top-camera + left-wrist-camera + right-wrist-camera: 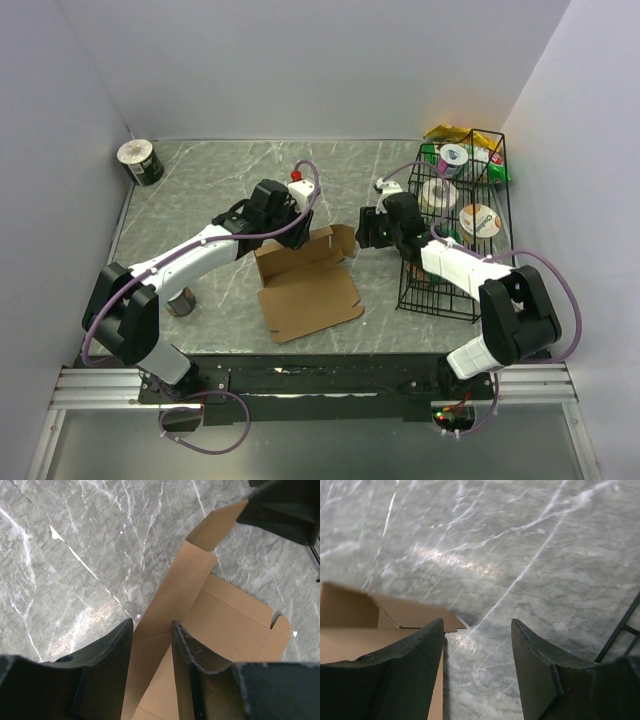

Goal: Fold the paper box

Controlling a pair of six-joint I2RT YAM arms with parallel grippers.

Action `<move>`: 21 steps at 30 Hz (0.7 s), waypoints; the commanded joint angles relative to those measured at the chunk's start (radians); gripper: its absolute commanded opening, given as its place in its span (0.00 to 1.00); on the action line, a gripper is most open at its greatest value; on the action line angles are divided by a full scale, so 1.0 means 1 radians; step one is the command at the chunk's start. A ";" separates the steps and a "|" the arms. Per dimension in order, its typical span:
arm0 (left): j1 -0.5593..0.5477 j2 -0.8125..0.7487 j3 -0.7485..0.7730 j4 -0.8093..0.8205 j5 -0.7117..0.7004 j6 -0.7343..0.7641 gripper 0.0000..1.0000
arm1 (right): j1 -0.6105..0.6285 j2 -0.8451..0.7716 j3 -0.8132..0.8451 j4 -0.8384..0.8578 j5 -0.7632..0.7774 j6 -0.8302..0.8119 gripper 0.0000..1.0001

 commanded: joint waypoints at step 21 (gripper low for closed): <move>-0.004 -0.004 -0.015 -0.053 0.012 0.018 0.39 | 0.006 0.014 -0.120 0.355 -0.468 -0.239 0.65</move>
